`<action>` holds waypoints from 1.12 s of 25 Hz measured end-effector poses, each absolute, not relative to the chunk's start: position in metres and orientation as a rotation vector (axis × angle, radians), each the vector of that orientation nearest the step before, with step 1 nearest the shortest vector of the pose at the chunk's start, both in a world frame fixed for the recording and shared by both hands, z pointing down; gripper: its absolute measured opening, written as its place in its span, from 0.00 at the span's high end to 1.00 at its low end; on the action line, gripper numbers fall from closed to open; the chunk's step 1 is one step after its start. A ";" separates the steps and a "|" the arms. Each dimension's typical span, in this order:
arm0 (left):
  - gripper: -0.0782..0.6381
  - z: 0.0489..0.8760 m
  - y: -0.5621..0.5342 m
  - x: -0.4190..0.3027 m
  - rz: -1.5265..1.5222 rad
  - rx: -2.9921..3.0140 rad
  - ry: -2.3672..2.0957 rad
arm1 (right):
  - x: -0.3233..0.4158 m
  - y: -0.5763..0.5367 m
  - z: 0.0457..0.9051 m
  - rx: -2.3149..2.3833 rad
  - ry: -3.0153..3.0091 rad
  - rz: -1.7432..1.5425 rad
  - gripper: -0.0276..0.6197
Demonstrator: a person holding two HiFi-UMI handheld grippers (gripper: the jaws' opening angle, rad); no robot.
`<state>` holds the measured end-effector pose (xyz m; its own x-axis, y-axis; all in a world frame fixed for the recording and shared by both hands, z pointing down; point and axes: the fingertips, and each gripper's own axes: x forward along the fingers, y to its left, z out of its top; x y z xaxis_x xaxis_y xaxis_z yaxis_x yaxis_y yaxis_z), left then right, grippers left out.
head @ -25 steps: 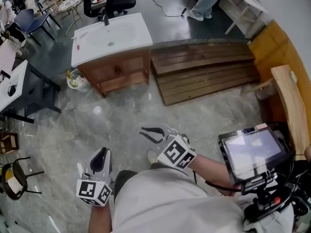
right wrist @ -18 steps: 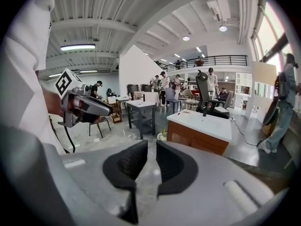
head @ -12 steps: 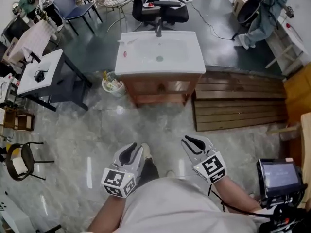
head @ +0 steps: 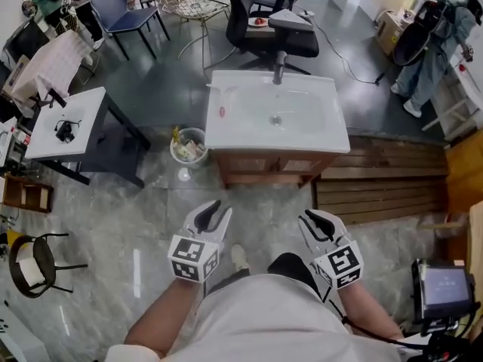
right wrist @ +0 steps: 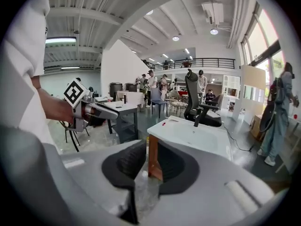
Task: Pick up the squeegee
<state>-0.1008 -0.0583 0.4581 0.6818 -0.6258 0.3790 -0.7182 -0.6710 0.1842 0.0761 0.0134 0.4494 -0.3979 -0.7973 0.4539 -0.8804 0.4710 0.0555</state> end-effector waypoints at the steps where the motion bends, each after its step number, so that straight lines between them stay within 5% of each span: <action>1: 0.72 0.462 -0.074 -0.104 0.415 2.570 -1.078 | 0.075 0.002 0.448 1.407 -2.294 0.260 0.86; 15: 0.67 0.511 -0.270 -0.069 0.489 2.442 -1.338 | 0.132 -0.166 0.458 1.385 -2.315 0.258 0.86; 28: 0.60 0.587 -0.466 -0.034 0.633 2.184 -1.578 | 0.263 -0.310 0.486 1.271 -2.320 0.375 0.86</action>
